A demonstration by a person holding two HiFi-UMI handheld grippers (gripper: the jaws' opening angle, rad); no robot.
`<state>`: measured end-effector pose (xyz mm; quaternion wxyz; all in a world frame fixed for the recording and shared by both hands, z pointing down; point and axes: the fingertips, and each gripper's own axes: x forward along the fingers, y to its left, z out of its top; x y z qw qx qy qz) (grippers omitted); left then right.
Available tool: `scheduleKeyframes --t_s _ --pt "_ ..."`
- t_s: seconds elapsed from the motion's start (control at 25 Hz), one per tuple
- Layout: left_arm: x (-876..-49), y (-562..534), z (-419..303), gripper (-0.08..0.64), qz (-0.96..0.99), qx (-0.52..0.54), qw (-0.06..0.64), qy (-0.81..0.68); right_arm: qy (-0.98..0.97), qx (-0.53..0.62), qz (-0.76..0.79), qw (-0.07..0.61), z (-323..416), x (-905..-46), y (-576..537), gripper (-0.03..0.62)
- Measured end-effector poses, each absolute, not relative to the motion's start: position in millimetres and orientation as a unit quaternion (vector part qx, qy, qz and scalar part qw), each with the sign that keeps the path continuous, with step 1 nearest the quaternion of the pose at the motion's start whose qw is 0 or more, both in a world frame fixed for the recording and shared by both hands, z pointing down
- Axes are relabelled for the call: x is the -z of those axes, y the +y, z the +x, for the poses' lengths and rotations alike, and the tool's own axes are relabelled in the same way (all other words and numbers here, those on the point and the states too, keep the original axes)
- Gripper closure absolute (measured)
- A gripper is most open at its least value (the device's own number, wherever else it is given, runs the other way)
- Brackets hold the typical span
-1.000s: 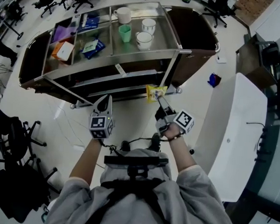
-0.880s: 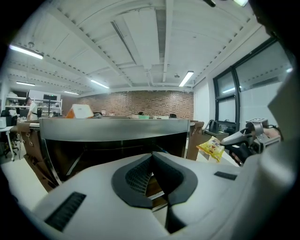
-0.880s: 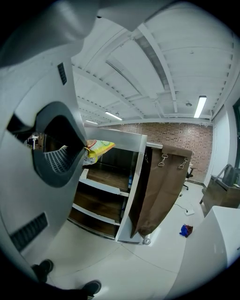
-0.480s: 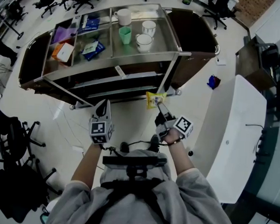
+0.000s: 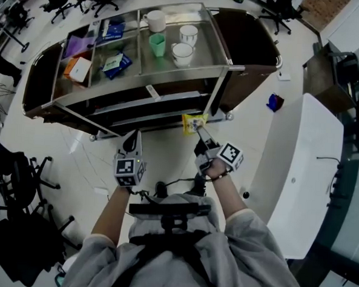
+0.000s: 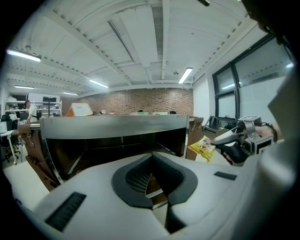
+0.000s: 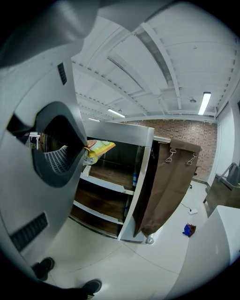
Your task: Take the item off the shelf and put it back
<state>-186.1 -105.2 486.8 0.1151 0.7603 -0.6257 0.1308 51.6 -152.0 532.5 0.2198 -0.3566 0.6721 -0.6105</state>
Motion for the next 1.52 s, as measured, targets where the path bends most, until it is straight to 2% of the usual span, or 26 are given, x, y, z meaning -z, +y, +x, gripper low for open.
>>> scheduleKeyframes --t_s 0.76,1.52 --pt "-527.2 -179.7 -157.3 0.554 0.774 -0.154 0.124 -0.602 0.643 0.631 -0.388 0.195 20.2 -606.3 -271.8 0.58" --pt "-604.5 -255.2 -132.0 0.554 0.782 -0.167 0.136 -0.585 0.604 0.623 -0.418 0.269 -4.3 -676.7 -387.3 0.58"
